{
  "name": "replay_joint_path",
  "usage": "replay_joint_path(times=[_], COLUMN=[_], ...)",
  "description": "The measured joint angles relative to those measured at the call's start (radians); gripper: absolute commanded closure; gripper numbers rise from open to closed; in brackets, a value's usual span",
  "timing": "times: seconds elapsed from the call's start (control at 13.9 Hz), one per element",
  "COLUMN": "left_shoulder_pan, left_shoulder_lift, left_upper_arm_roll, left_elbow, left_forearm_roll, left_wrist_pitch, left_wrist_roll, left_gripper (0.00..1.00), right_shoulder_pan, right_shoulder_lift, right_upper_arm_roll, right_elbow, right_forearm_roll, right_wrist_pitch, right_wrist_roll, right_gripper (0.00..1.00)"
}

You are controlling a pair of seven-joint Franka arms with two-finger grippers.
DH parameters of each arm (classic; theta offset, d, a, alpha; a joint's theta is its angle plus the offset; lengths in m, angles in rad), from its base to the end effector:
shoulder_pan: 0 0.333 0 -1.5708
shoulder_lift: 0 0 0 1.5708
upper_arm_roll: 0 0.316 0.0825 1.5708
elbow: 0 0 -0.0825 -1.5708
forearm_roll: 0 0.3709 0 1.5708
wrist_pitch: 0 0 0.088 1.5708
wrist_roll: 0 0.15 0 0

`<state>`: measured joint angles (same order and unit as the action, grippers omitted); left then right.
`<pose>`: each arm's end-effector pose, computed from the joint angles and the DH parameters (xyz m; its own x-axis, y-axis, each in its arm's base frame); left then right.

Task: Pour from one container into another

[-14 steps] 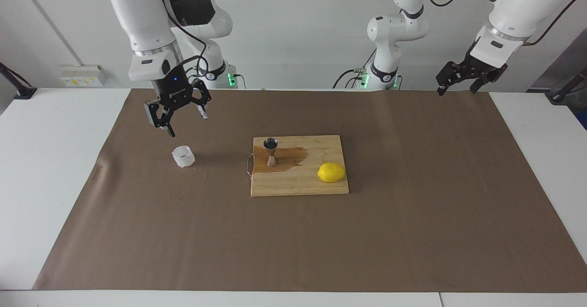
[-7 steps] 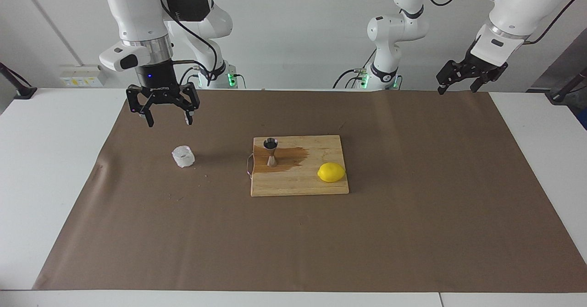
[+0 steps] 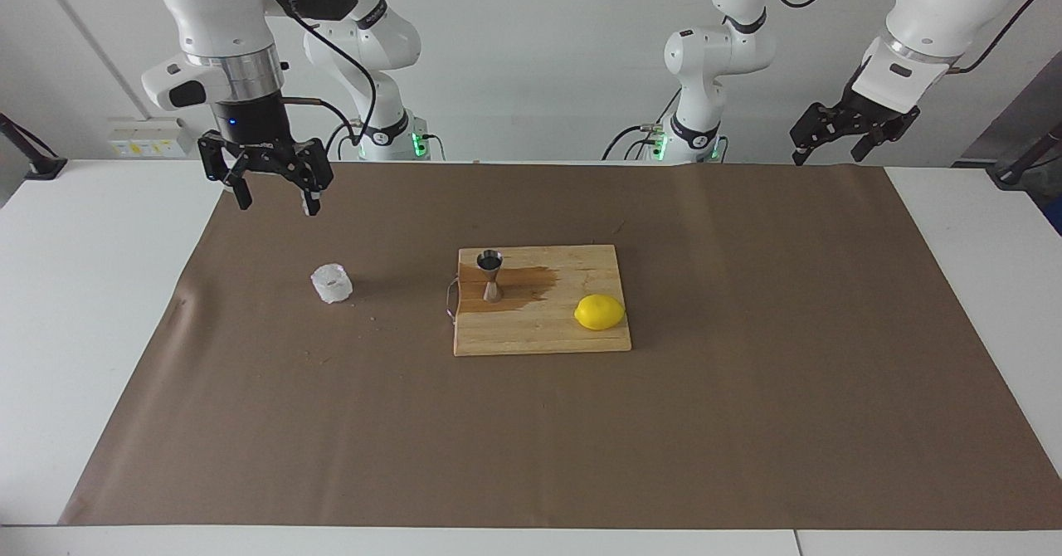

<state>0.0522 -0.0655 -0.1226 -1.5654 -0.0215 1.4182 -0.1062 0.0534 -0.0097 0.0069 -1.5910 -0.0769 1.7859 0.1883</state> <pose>0.4997 -0.0408 0.6054 0.9960 0.0337 -0.0830 0.0342 -0.9994 0.0047 0.5674 0.0244 0.5998 0.9705 -0.1122 0.2134 -0.1230 -0.9917 0.0376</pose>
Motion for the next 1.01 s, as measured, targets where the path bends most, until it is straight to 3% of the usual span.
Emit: replay_joint_path(times=[0.43,1.01], left_shoulder_pan=[0.000,0.000], left_shoulder_lift=[0.000,0.000], left_upper_arm_roll=[0.000,0.001], left_elbow=[0.000,0.000], left_forearm_roll=[0.000,0.000], left_wrist_pitch=[0.000,-0.001], left_wrist_roll=[0.000,0.000], left_gripper=[0.00,0.00], right_shoulder_pan=[-0.016,-0.042], right_shoulder_lift=[0.016,0.017], right_upper_arm_roll=[0.000,0.000], right_elbow=[0.021,0.017], right_forearm_roll=[0.000,0.061], right_wrist_pitch=[-0.176,-0.137], right_wrist_roll=[-0.002,-0.002], right_gripper=[0.00,0.00])
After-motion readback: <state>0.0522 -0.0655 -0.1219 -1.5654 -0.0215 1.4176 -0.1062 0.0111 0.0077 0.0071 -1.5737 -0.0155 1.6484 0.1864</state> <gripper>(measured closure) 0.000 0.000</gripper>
